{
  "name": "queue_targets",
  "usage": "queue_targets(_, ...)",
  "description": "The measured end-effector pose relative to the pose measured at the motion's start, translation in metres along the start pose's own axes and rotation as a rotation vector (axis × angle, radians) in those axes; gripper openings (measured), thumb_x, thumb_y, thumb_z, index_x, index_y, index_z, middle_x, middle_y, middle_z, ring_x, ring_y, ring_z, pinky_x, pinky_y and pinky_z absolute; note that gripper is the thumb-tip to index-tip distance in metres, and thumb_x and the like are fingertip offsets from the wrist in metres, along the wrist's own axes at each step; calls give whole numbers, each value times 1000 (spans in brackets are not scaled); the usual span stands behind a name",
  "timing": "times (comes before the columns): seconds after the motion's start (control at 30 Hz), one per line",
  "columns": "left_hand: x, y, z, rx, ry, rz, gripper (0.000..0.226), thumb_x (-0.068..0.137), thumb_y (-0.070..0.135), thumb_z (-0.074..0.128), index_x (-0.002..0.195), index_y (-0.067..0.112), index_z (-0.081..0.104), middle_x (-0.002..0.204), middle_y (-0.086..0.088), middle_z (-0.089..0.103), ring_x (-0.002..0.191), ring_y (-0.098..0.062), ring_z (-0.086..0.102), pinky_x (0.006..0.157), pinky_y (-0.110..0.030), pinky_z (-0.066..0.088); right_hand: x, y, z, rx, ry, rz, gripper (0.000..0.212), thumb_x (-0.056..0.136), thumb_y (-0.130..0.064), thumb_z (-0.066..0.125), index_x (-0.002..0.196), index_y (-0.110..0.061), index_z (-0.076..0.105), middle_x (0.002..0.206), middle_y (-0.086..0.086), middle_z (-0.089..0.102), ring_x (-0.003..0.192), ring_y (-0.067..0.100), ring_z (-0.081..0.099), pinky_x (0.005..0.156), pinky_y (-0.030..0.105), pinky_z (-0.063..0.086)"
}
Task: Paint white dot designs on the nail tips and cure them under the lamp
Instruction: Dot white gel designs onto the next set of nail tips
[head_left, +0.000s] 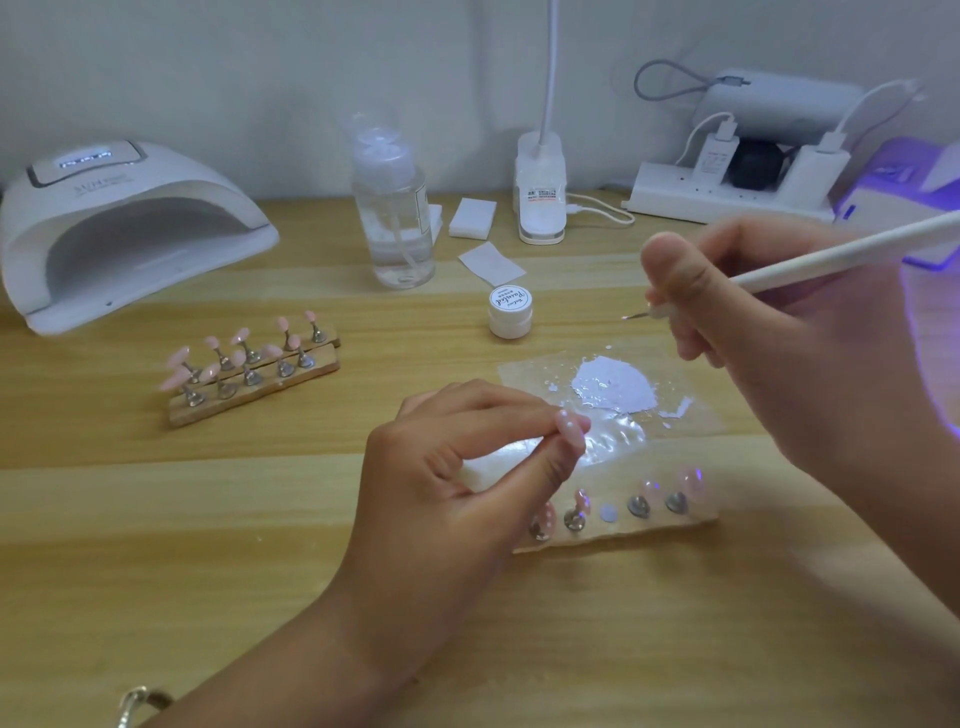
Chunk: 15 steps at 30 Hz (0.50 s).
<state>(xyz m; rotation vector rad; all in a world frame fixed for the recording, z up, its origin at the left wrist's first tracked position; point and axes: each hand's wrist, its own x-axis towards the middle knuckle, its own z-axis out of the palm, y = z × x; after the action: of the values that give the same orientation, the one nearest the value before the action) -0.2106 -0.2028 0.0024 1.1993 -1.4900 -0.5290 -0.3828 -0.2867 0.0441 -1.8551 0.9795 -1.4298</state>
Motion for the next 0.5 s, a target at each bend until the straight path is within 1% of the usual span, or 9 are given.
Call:
queue_targets(0.03, 0, 0, 0, -6, 0, -4, 7, 82, 30, 73, 81, 26, 80, 86, 18, 74, 87, -8, 71, 83, -53, 50, -2, -5, 1, 44, 10, -30, 35, 94, -39, 64, 68, -16, 64, 51, -7, 56, 45, 9, 49, 49, 15, 38)
queue_targets(0.1, 0, 0, 0, -16, -1, -14, 7, 81, 29, 74, 81, 25, 80, 86, 18, 74, 87, -8, 71, 83, -54, 49, -7, -13, 4, 91, 12, -87, 36, 98, -32, 57, 66, -18, 59, 51, -9, 54, 42, 10, 49, 49, 15, 38)
queue_targets(0.13, 0, 1, 0, -20, -2, -18, 8, 81, 29, 74, 81, 24, 80, 86, 18, 74, 87, -8, 71, 83, -54, 50, -11, -16, 6, 107, 1, -109, 37, 100, -29, 54, 65, -17, 58, 51, -9, 53, 42, 11, 51, 49, 14, 39)
queue_targets(0.2, 0, 1, 0, -18, -3, -16, 9, 81, 29, 74, 81, 24, 80, 86, 18, 74, 87, -8, 71, 83, -53, 50, -18, -19, 10, 175, -30, -133, 38, 101, -26, 51, 65, -16, 58, 51, -6, 54, 42, 14, 55, 47, 19, 42)
queue_targets(0.27, -1, 1, 0, -14, -3, -13, 9, 82, 29, 74, 82, 24, 81, 86, 18, 74, 87, -7, 71, 84, -52, 50, -23, -18, 14, 214, -61, -135, 38, 100, -25, 51, 64, -14, 58, 53, -1, 55, 43, 18, 58, 45, 22, 43)
queue_targets(0.37, -1, 1, 0, -19, -2, -9, 8, 82, 28, 74, 83, 24, 81, 87, 18, 74, 87, -6, 70, 83, -52, 50, -25, -14, 16, 211, -104, -110, 39, 98, -25, 51, 63, -9, 58, 54, 5, 56, 45, 19, 59, 46, 23, 44)
queue_targets(0.5, -1, -1, 1, -22, 1, 3, 7, 83, 27, 74, 83, 24, 80, 87, 18, 74, 87, -8, 71, 82, -53, 50, -28, -14, 18, 183, -147, -99, 40, 98, -25, 51, 63, -6, 58, 54, 2, 58, 46, 14, 61, 47, 21, 45)
